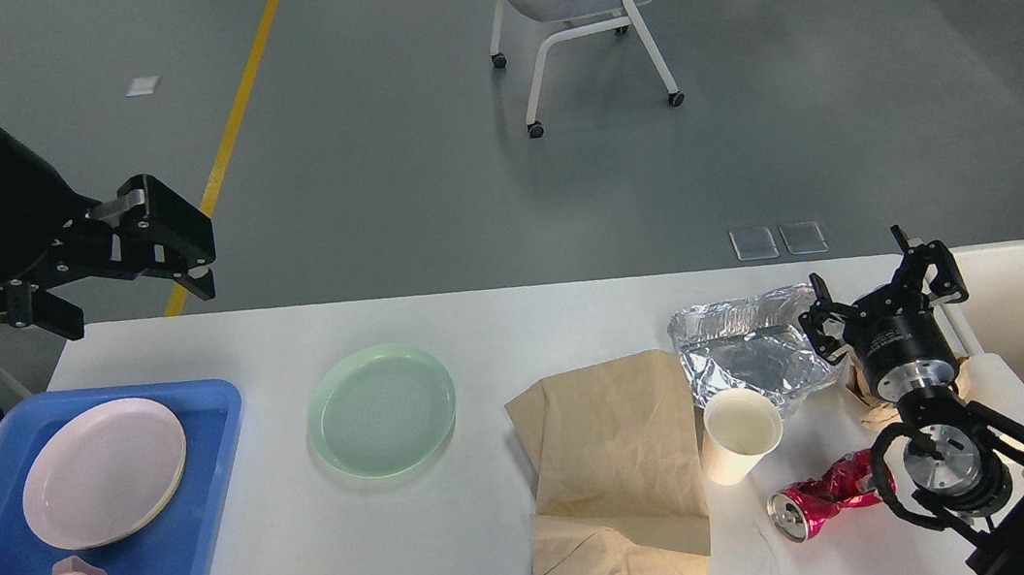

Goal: Tidy desktop
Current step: 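Release the mug and move the left gripper toward the pale green plate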

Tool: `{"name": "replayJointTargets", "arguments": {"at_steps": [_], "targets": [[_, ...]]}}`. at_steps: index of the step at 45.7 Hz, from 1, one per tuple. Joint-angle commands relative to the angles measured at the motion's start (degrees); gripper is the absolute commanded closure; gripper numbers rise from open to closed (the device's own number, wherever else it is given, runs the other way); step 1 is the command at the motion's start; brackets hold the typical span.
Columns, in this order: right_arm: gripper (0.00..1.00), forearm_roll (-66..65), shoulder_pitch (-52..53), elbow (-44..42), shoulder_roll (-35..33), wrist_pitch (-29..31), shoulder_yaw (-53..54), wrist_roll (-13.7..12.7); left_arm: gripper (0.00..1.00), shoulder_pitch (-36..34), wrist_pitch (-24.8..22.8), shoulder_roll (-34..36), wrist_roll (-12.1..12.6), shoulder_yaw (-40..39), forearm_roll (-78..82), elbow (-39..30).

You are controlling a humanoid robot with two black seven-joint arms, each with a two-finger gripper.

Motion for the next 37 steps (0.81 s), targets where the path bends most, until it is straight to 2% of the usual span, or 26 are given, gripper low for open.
{"name": "replayJointTargets", "arguments": {"at_steps": [1, 21, 28, 37], "targets": [[0.0, 0.0, 0.0, 0.06, 0.0, 0.0, 0.0, -0.05, 0.06, 0.85, 0.95, -0.53, 0.38, -1.59, -0.32, 0.01], [0.0, 0.0, 0.0, 0.06, 0.0, 0.0, 0.0, -0.04, 0.04, 2.26, 1.3, 2.98, 0.74, -5.29, 0.38, 2.03], [0.0, 0.0, 0.0, 0.06, 0.0, 0.0, 0.0, -0.04, 0.04, 7.61, 1.13, 3.68, -0.23, -6.69, 0.29, 2.91], [0.0, 0.0, 0.0, 0.06, 0.0, 0.0, 0.0, -0.05, 0.04, 12.71, 1.83, 2.89, -0.05, -11.53, 0.21, 4.93]]}}
